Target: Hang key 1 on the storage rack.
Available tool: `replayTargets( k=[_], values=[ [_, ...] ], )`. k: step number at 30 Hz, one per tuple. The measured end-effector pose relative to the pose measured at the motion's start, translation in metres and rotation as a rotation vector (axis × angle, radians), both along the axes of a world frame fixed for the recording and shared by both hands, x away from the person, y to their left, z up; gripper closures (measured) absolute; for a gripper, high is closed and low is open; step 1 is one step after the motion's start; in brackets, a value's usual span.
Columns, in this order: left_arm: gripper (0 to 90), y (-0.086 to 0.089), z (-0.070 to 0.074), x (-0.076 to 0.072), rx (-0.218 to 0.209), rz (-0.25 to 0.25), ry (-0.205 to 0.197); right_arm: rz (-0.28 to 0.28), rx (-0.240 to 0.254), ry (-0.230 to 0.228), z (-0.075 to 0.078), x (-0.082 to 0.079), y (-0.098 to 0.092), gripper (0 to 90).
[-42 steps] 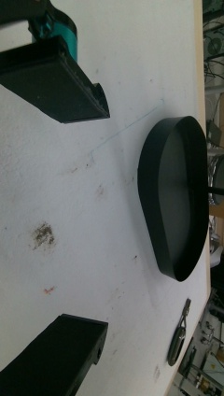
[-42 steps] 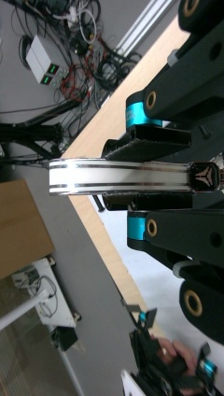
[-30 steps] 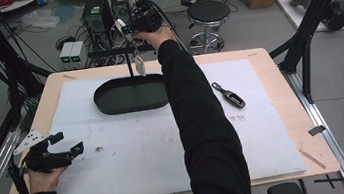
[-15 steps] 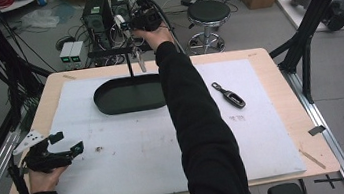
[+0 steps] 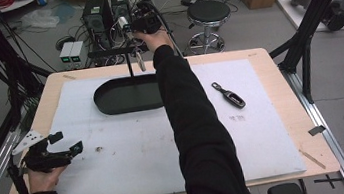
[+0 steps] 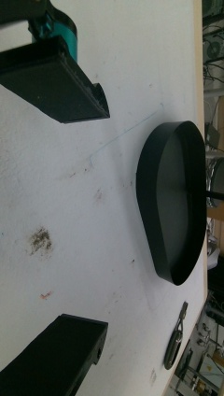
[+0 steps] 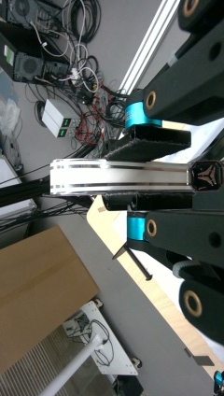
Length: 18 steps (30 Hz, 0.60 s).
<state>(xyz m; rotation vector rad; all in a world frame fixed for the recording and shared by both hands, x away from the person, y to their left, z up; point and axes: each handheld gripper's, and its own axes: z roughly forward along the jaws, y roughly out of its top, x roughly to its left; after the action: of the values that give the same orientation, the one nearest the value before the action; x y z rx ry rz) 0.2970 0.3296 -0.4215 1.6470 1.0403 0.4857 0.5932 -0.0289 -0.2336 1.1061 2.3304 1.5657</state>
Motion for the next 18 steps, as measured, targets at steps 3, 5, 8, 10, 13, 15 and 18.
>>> replayTargets(
  k=[3, 5, 8, 10, 13, 15, 18],
  values=[
    [1.8, -0.001, 0.0, 0.0, 0.004, -0.002, 0.003, 0.001, 0.021, 0.016, -0.004, -0.002, -0.006, 70.2],
    [1.8, -0.002, 0.0, 0.0, 0.006, -0.003, 0.004, 0.005, 0.038, 0.02, -0.006, -0.004, -0.01, 57.0],
    [1.7, -0.002, 0.0, 0.0, 0.006, -0.005, 0.003, 0.007, 0.033, 0.013, -0.008, -0.007, -0.015, 38.9],
    [1.8, -0.001, 0.0, 0.0, 0.001, -0.004, 0.002, 0.016, 0.011, 0.013, -0.009, -0.008, -0.017, 27.8],
    [1.8, -0.001, 0.0, 0.001, -0.005, -0.003, 0.001, 0.03, -0.049, -0.011, -0.014, -0.012, -0.019, 9.6],
    [1.7, -0.001, 0.0, 0.001, -0.001, -0.003, 0.002, 0.052, -0.064, -0.033, -0.018, -0.015, -0.021, 5.3],
    [1.8, -0.001, 0.0, 0.001, 0.0, -0.002, 0.001, 0.072, -0.096, -0.052, -0.022, -0.022, -0.023, 0.6]
  ],
)
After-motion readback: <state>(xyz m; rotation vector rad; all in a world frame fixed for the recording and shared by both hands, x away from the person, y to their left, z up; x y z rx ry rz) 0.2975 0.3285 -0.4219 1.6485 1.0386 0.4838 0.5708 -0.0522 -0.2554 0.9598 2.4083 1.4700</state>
